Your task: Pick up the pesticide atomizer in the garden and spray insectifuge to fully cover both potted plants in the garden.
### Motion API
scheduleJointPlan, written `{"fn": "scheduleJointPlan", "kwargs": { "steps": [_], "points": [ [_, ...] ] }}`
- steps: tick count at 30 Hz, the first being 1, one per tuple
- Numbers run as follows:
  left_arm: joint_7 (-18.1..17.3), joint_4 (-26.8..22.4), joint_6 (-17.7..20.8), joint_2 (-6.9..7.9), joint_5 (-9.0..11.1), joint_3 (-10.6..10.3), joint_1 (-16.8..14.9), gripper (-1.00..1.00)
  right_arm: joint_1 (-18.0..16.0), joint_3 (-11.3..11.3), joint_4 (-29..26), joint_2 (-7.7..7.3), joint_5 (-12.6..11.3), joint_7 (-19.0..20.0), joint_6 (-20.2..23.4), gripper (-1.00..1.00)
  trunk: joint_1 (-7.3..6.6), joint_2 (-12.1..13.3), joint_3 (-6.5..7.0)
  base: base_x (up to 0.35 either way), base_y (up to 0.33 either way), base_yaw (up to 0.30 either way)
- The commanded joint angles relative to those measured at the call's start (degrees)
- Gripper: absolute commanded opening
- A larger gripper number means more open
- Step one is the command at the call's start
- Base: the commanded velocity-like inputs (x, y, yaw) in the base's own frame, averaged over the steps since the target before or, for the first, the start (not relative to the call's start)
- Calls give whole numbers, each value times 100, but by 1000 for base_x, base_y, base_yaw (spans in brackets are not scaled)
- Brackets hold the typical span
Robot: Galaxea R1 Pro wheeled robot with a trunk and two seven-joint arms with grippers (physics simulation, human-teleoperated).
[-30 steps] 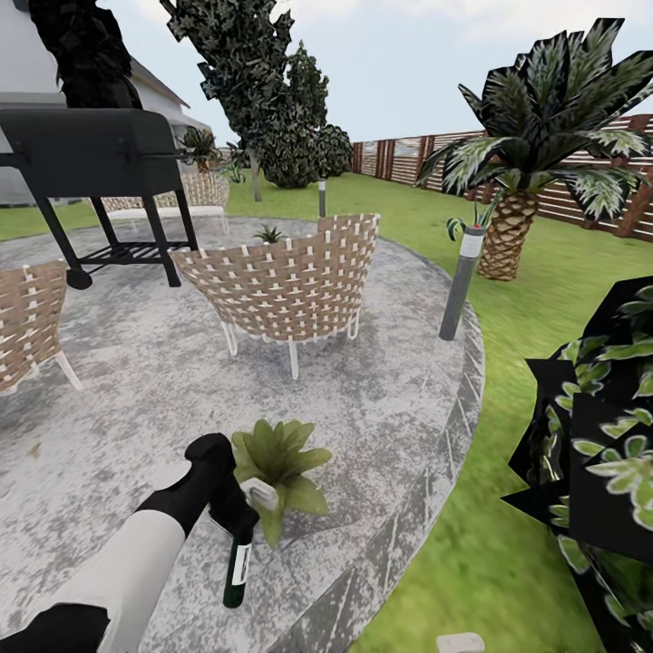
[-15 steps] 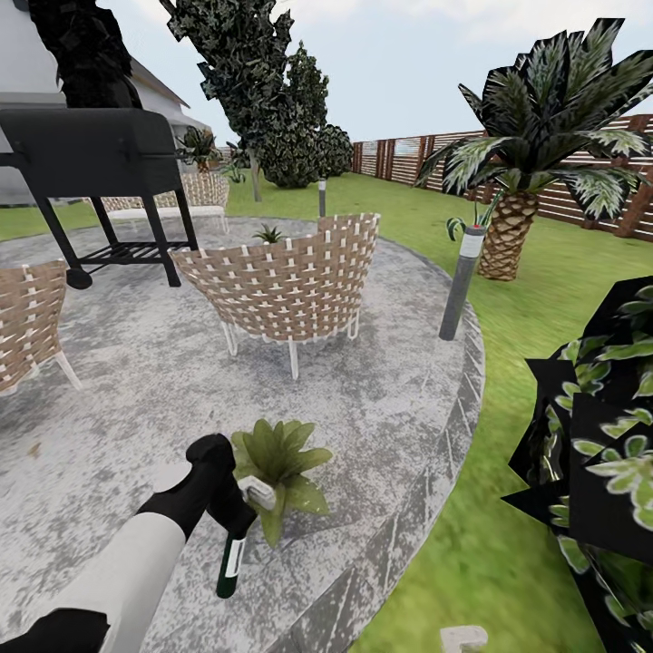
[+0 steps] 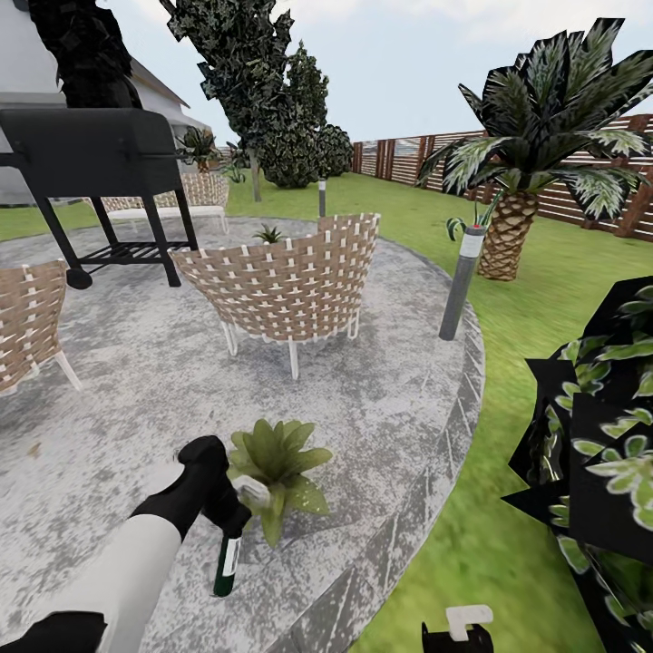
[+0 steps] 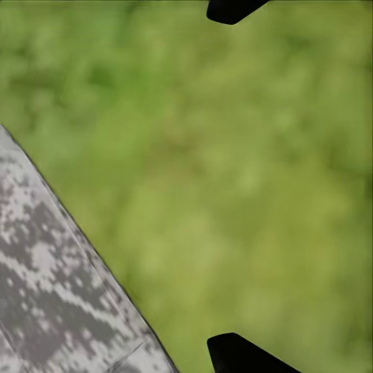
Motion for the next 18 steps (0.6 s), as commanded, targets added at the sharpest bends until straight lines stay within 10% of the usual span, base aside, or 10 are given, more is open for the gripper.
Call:
{"fn": "scheduleJointPlan", "kwargs": {
  "steps": [1, 5, 11, 18],
  "points": [
    [-50, -7, 45, -77, -77, -2, -5, -100, -4, -39, 6, 1, 60, -21, -18, 100, -1, -2, -5, 0, 0, 0],
    [71, -3, 42, -184, -90, 15, -4, -100, -1, -39, 13, -38, 61, -21, -22, 100, -1, -2, -5, 0, 0, 0],
    [160, 15, 15, 185, -37, 31, 258, -100, 4, -39, 14, -51, 61, -21, -22, 100, -1, -2, -5, -2, 1, 0],
    [162, 6, 11, 162, -28, 44, 290, -100, 5, -39, 13, -51, 52, -32, -15, 100, -1, -2, -5, -109, 192, -50]
  ]
}}
